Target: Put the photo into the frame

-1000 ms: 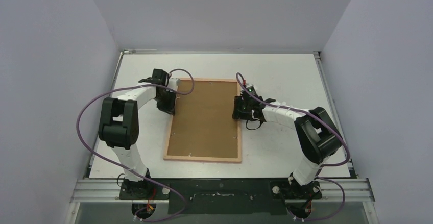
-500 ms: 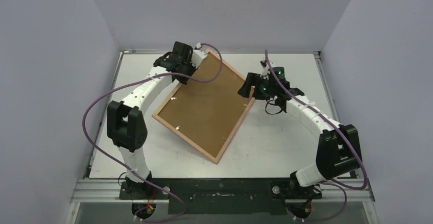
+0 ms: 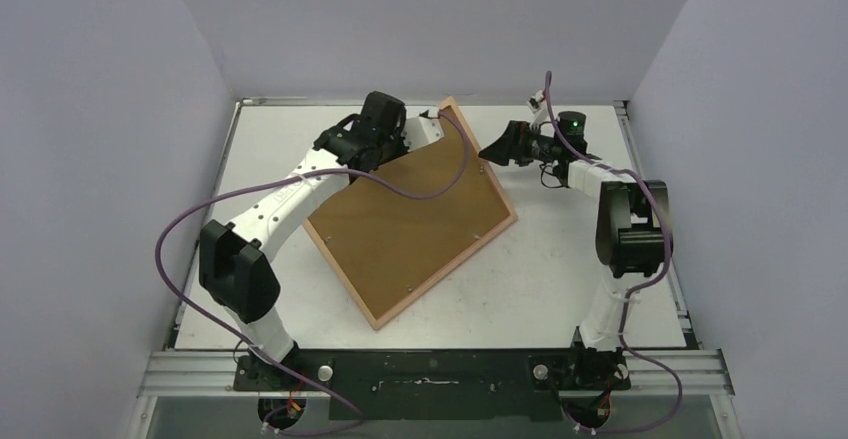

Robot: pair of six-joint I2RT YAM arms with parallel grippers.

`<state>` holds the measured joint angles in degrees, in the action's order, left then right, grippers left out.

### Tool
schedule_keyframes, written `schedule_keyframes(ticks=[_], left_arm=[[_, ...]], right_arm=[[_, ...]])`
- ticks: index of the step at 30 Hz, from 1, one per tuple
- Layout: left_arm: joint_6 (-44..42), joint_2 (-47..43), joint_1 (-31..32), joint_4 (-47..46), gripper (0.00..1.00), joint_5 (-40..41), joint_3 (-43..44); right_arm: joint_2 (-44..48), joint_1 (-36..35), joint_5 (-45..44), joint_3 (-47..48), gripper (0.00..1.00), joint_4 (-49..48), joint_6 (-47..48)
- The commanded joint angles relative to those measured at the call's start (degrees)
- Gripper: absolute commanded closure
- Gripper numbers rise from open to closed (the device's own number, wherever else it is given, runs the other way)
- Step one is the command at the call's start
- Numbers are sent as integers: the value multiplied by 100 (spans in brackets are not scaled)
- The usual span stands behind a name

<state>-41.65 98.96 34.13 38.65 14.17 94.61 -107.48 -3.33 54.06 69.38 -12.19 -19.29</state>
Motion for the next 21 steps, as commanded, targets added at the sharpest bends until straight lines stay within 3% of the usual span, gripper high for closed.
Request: schedule_keyframes(ticks=[1,3,5,9,10,16,21], left_arm=[[-639,-617,72,-774,100,310,-169],[-723,-697,116,-881,100,320,-311],[-784,-749,129,-942,100,287,-391],[-853,-804,147,-974,100,247,-442],[-854,-811,147,-969,100,227,-442],[-843,-885,181,-931,100,168,-419],[-805,-870,210,-946,100,139,-379]], right_arm=[[-600,14,1345,424,7,-1395,-268],[-720,26,1537,259,7,-2367,-817],[-951,32,1789,135,8,-3930,-1979],[-2114,25,2183,712,7,-8263,-5617],[-2474,33,2263,1075,6,-8922,-6372],[-3125,-88,2371,1599,7,-9023,-6619],[-3105,-388,2565,1607,5,-8995,-6531]])
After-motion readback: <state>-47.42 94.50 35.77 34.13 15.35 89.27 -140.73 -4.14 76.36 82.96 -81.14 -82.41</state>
